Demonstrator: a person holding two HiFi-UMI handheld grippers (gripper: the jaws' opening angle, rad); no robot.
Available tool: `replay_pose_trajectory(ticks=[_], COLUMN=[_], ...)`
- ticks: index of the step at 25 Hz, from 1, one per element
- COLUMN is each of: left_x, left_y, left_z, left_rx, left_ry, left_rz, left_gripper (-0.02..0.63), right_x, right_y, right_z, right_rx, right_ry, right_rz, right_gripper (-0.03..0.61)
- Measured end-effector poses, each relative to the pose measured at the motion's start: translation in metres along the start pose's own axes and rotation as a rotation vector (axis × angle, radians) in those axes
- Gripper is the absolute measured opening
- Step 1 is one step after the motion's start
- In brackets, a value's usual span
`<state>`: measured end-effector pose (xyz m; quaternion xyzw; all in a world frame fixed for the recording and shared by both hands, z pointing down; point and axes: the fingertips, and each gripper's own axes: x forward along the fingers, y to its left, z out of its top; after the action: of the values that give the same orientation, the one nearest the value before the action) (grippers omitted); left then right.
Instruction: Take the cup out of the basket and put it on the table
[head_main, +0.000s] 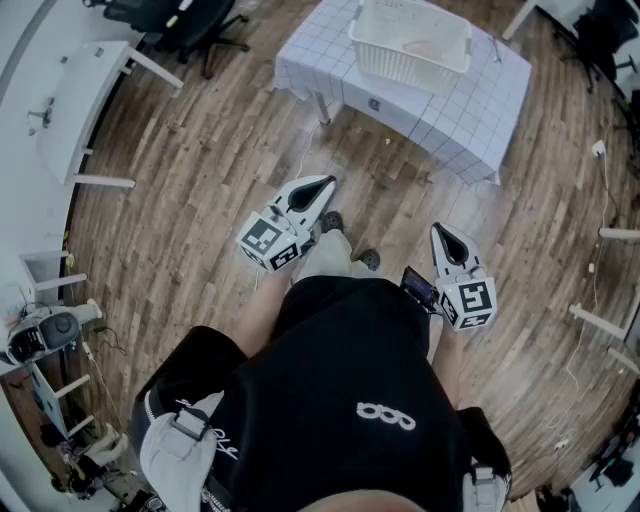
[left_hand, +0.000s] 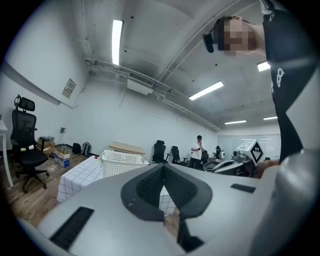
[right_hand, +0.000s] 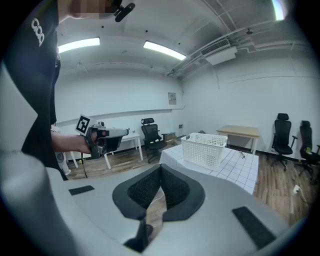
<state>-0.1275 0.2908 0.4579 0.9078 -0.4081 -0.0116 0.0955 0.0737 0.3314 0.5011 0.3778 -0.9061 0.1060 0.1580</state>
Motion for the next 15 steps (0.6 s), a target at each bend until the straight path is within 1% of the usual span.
replay_pose_trajectory(ticks=[3,5,10,15], left_x=[-0.003,-0.007,-0.013,-0.007], left_y=[-0.006,-0.006,-0.006,-0.005], left_z=[0.002,0.006,0.011,0.013], left_rx=[0.002,0.003,0.002,0.005], left_ry=[0.024,0.026,0.016,0.017], left_rz=[-0.039,-0.045,-0.018,-0.002], left_gripper=[0.008,0.008,0.008,0.008], right_x=[-0.007,-0.005,0.003,0.006], right_y=[0.011,0.017,0.015,0.001], right_z=[-0.001,0.0,0.007,0.01], right_rx=[0.017,0.02,0.007,0.051], right_ry=[0.004,0.003,-0.002,-0.028], right_rz=[-0.036,-0.036,-0.005,-0.004], right_gripper=[0.025,0.025,0.025,0.025])
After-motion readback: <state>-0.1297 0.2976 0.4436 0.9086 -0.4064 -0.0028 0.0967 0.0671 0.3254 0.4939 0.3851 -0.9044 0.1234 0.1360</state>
